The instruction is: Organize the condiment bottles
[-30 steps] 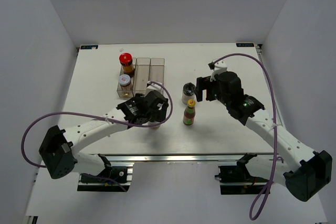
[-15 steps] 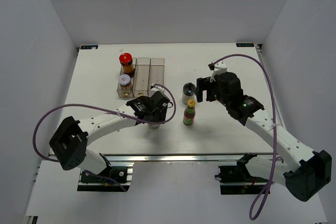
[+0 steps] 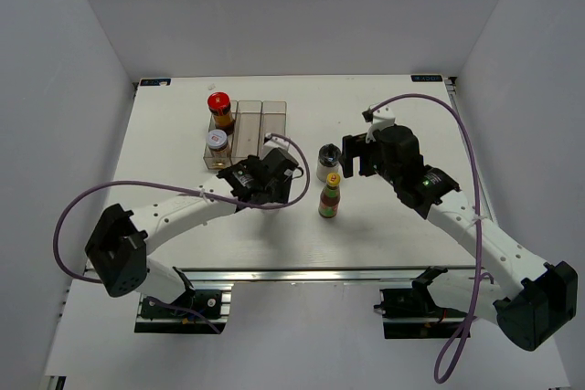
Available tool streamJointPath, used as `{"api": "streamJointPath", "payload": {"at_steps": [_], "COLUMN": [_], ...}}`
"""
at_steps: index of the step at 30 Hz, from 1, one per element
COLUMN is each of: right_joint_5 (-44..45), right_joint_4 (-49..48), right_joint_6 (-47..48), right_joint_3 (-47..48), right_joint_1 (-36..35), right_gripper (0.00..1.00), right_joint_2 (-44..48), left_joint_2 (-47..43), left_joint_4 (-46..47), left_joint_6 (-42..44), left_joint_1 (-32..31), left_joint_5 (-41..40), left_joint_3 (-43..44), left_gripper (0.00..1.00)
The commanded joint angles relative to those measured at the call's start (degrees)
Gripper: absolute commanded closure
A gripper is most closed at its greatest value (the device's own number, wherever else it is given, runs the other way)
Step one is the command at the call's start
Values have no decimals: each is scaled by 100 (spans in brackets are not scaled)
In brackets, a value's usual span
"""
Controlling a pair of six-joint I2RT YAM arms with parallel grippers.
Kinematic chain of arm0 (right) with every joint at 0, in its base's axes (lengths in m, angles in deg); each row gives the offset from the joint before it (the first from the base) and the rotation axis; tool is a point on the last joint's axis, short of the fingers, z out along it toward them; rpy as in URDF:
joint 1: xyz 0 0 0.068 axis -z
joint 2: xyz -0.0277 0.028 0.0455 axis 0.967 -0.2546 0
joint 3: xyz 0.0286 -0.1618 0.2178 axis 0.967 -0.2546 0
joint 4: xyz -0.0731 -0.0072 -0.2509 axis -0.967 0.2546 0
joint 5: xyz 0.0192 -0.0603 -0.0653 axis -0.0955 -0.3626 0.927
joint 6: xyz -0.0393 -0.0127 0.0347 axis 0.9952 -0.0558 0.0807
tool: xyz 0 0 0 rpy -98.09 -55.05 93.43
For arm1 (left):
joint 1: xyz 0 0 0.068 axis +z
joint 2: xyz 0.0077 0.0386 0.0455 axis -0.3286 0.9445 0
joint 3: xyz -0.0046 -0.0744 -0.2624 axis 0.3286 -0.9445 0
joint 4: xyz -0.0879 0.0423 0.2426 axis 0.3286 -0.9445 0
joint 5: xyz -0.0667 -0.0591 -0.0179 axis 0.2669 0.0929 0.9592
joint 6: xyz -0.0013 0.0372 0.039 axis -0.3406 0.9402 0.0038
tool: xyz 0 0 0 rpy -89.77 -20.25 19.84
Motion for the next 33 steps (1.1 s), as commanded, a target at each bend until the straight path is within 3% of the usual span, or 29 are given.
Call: {"api": "streamJointPath", "payload": {"at_steps": [1, 9, 15, 21, 33], "right_joint_5": [154, 427, 444, 313, 242], "right_joint_4": [-332, -613, -183, -33, 46], "right_joint_6": [124, 185, -34, -8, 89], "right_joint_3": [27, 106, 1044, 1407, 1530], "right_joint_1": [9, 18, 273, 501, 756], "right_gripper": [11, 11, 11, 11, 11], "right_joint_2": [14, -222, -1152, -1655, -2007], "left_joint_2": [-269, 152, 1162, 2331, 3825], "left_joint_4": [240, 573, 846, 830, 690], "left_joint_6": [314, 1087, 1571, 1730, 2152], "left_joint_1": [171, 1401, 2149, 2746, 3081], "left_joint_5": [-610, -163, 127, 557, 1041], "left_joint_3": [731, 1970, 2885, 3930, 5555], "left_gripper": [63, 65, 65, 64, 64]}}
